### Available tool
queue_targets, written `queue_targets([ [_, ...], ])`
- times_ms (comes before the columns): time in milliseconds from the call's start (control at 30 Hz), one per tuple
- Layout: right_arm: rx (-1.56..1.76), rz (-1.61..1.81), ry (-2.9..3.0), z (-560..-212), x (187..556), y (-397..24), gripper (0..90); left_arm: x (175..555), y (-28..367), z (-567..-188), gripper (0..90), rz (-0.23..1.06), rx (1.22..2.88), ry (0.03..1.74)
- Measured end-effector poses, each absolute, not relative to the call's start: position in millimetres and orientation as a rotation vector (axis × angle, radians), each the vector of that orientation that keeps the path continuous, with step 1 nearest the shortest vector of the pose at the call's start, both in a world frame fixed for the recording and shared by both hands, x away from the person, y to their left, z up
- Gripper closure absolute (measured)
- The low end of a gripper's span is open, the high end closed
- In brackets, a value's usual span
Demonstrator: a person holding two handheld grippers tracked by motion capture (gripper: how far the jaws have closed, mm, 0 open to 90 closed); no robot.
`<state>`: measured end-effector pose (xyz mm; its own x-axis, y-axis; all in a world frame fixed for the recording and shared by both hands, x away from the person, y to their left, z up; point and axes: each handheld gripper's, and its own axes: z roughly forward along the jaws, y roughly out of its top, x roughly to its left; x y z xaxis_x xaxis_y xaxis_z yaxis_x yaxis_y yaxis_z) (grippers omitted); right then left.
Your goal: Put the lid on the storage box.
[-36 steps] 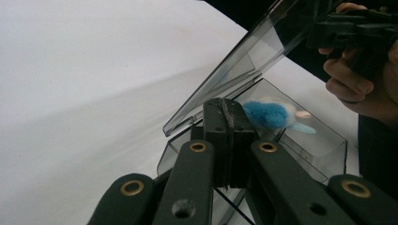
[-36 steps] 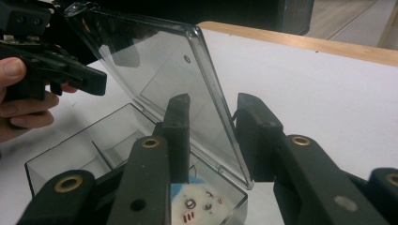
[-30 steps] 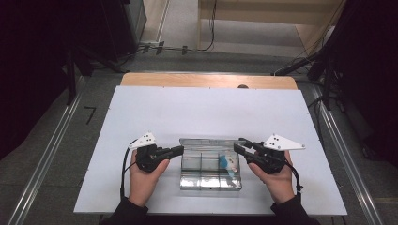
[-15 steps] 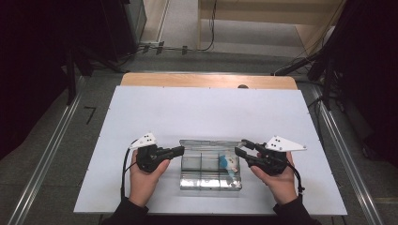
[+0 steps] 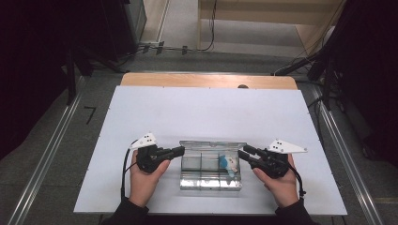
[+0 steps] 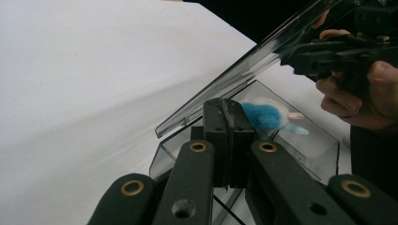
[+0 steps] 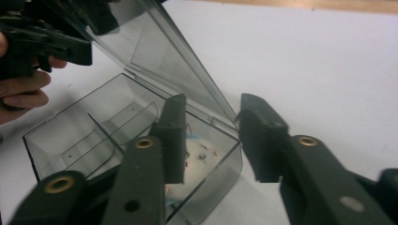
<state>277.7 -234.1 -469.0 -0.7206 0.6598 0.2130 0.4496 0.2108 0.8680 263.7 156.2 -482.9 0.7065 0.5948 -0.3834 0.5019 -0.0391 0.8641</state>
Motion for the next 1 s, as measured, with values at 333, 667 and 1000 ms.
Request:
queue_targets([
  [333, 1.147, 1.499, 2.294, -476.3, 276.6, -235.4, 81.3, 261.3, 155.9, -482.9, 89.9, 0.088, 1.681, 0.885],
  [667, 1.114, 1.51, 2.299, -473.9, 271.5, -233.0, 87.7, 257.9, 154.5, -482.7, 89.9, 0.086, 1.68, 0.879],
  [1000, 1.075, 1.527, 2.295, -472.6, 267.3, -232.9, 87.7, 253.3, 154.7, -482.0, 89.9, 0.081, 1.676, 0.873],
])
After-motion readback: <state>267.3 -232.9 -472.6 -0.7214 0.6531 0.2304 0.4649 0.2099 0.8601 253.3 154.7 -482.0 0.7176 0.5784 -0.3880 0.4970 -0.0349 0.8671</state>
